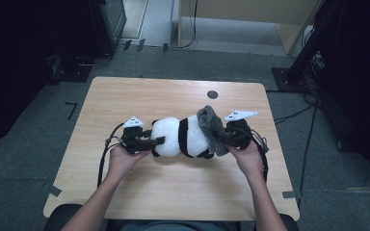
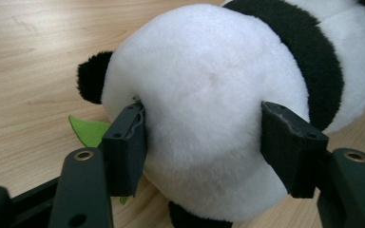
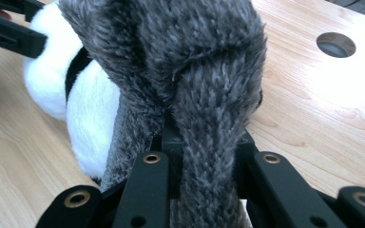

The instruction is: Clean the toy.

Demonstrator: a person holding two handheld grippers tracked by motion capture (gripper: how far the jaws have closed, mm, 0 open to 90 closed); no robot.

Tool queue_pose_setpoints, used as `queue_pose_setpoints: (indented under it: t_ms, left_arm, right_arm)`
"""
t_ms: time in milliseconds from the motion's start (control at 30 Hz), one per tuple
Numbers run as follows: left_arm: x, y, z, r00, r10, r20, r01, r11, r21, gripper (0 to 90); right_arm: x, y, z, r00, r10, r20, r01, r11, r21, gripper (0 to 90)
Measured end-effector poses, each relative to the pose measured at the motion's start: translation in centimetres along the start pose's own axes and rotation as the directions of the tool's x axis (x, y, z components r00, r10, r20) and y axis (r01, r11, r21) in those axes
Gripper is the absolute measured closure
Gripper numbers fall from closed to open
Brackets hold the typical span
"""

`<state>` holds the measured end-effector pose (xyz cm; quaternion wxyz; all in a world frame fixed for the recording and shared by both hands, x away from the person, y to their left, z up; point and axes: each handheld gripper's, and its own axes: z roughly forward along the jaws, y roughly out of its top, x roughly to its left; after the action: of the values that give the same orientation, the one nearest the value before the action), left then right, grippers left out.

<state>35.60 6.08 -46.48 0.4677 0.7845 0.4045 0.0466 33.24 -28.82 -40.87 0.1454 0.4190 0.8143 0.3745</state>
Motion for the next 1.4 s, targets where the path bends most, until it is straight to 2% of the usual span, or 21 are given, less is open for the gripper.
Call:
queue_pose_setpoints:
  t_ms: [167,267,433,500,567,633,667,833,933,1000,1167,1200,1300,1400]
  left_arm:
    - [0.3,0.5,-0.3,0.9994,0.026,0.022,-0.026,0.9997,0.006,29.8]
    - [0.5,0.8,-0.5,0.9979,0.056,0.034,-0.056,0.9982,0.02,29.6]
    - [1.0,1.2,-0.9,0.9965,0.071,0.045,-0.071,0.9973,0.015,31.7]
    - [1.4,1.4,-1.0,0.9949,0.087,0.052,-0.088,0.9961,0.012,32.0]
    - [1.8,1.7,-1.1,0.9903,0.126,0.058,-0.128,0.9916,0.02,30.5]
    - [2.4,1.8,-1.2,0.9874,0.145,0.064,-0.146,0.9891,0.015,29.4]
    - [2.7,1.9,-1.3,0.9876,0.137,0.076,-0.139,0.9901,0.02,29.7]
    - [4.6,2.2,-1.8,0.9891,0.127,0.074,-0.129,0.9913,0.025,33.1]
    - [5.4,2.1,-1.8,0.9835,0.159,0.087,-0.159,0.9872,-0.002,36.0]
    - [5.7,2.3,-1.3,0.9804,0.162,0.112,-0.167,0.9852,0.038,36.7]
    - [5.6,2.4,-0.5,0.9653,0.216,0.147,-0.221,0.9751,0.02,37.7]
    - [5.7,2.3,-0.4,0.9639,0.218,0.153,-0.222,0.9749,0.015,37.5]
    - [5.8,2.1,0.1,0.964,0.19,0.186,-0.198,0.9799,0.025,37.0]
    - [5.5,2.0,0.3,0.9554,0.202,0.216,-0.213,0.9764,0.033,37.0]
  right_arm:
    - [-0.7,0.0,0.1,0.9997,0.023,0.003,-0.023,1.0,-0.003,76.1]
    - [-1.0,0.0,0.2,0.9993,0.038,-0.004,-0.038,0.999,-0.002,76.1]
    - [-1.3,0.1,0.1,0.9995,0.031,0.001,-0.031,1.0,-0.001,76.1]
    - [-1.5,0.1,0.1,0.9995,0.031,0.001,-0.031,1.0,0.003,76.1]
    - [-1.7,0.1,0.2,0.9992,0.039,-0.011,-0.039,0.999,0.006,76.1]
    - [-1.9,0.1,0.3,0.9989,0.044,-0.018,-0.044,0.999,0.006,76.0]
    - [-2.0,0.1,0.3,0.999,0.041,-0.018,-0.041,0.999,0.004,76.0]
    - [-2.3,0.0,0.3,0.9991,0.042,0.009,-0.042,0.999,0.022,75.9]
    - [-2.6,-0.2,0.3,0.9987,0.047,0.021,-0.048,0.998,0.029,76.0]
    - [-2.8,-0.3,0.3,0.998,0.059,0.024,-0.06,0.998,0.029,76.0]
    - [-3.1,-0.6,1.0,0.996,0.089,0.01,-0.089,0.995,0.034,75.9]
    - [-3.2,-0.7,1.1,0.9953,0.097,0.006,-0.097,0.995,0.036,75.8]
    - [-3.5,-0.6,1.4,0.9934,0.114,-0.011,-0.113,0.993,0.031,76.0]
    - [-3.5,-0.5,1.7,0.9946,0.104,-0.01,-0.103,0.994,0.032,76.3]
